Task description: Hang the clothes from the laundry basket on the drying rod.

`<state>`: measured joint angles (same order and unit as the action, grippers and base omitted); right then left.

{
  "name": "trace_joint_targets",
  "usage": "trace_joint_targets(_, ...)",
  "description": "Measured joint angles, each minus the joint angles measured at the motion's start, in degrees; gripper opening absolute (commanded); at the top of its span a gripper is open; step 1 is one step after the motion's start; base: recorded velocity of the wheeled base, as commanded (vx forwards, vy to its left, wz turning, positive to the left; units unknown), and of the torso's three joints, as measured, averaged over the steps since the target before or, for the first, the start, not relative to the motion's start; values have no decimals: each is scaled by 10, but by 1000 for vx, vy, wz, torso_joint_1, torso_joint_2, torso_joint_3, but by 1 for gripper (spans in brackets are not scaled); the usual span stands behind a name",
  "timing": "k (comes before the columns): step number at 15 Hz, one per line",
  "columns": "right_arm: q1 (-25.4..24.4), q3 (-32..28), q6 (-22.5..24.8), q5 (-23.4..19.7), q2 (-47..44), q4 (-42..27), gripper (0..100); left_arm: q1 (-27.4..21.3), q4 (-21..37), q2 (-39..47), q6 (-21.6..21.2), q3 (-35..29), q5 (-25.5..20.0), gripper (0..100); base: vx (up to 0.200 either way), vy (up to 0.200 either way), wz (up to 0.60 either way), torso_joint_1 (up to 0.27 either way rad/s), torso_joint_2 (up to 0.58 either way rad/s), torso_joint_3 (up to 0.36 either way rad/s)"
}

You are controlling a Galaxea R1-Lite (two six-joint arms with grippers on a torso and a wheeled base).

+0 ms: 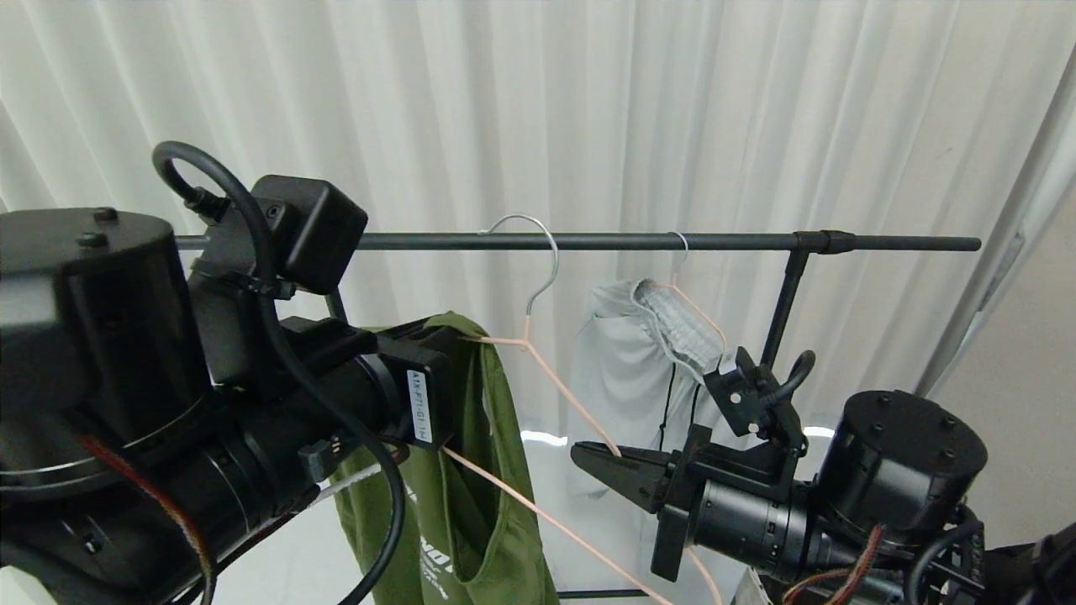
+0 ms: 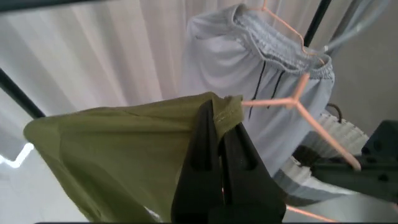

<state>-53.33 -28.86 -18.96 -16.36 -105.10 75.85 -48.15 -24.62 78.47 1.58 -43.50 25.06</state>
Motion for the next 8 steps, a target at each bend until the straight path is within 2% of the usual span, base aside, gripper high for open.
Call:
trace_joint_targets(2,-3,-7,-2,0,-10,8,0,-1,-25,8,-8,7,-9,0,0,0,0,0,0,0)
trace_joint_targets(8,-27,-15,-3,0,-24,14,0,-1,-40,19,-7,3,-21,0,0,0,0,0,0,0)
